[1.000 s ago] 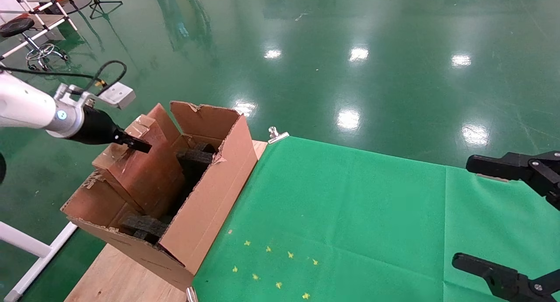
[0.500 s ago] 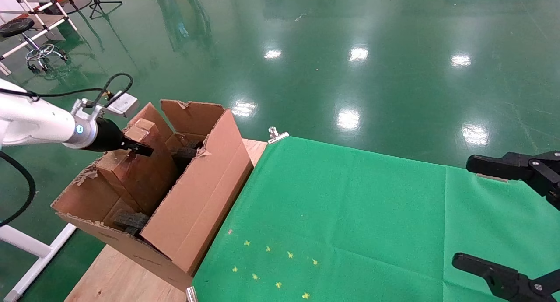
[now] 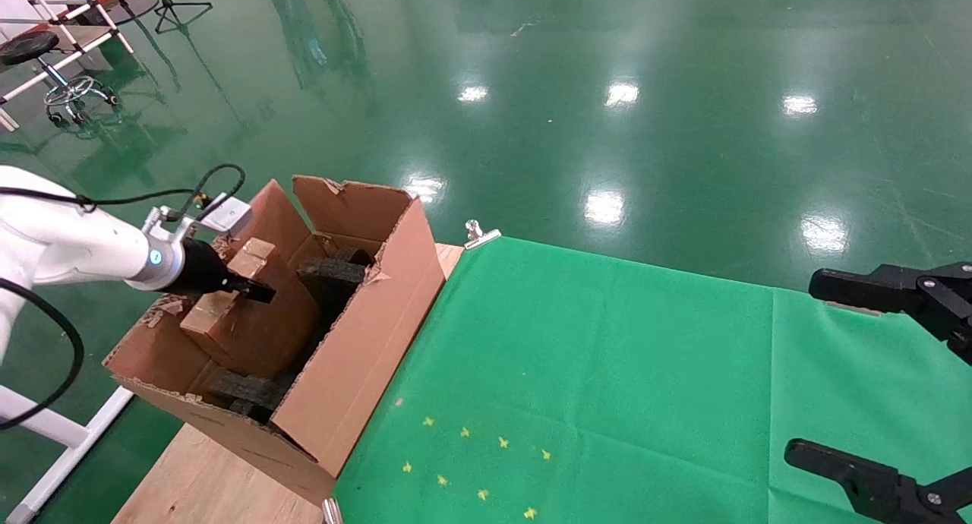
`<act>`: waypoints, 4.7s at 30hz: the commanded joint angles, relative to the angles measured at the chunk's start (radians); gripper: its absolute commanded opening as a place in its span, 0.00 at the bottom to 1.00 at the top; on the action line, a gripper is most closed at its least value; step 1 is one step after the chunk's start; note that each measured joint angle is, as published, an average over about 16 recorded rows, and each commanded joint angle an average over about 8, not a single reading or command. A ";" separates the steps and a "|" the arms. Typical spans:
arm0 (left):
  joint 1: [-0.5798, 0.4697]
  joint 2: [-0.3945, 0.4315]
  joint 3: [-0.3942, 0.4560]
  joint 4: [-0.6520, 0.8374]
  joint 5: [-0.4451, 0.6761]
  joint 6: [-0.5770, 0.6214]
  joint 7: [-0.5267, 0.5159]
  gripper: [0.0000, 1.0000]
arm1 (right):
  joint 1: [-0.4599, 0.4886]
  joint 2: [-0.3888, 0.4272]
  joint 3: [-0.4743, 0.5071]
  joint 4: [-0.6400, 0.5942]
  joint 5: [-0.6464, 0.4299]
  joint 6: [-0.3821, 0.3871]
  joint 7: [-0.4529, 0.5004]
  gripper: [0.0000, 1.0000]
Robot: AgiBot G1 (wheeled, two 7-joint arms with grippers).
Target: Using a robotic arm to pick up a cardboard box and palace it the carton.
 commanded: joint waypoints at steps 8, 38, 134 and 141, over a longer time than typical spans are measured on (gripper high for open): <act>0.057 0.015 -0.007 -0.008 -0.010 -0.029 -0.005 0.00 | 0.000 0.000 0.000 0.000 0.000 0.000 0.000 1.00; 0.109 0.027 -0.019 -0.007 -0.027 -0.094 -0.024 1.00 | 0.000 0.000 0.000 0.000 0.000 0.000 0.000 1.00; 0.574 -0.276 -0.531 -1.158 -1.071 0.659 0.323 1.00 | 0.000 0.000 -0.001 -0.001 0.001 0.001 -0.001 1.00; 0.652 -0.291 -0.581 -1.274 -1.179 0.712 0.358 1.00 | 0.000 0.000 -0.001 -0.001 0.001 0.001 -0.001 1.00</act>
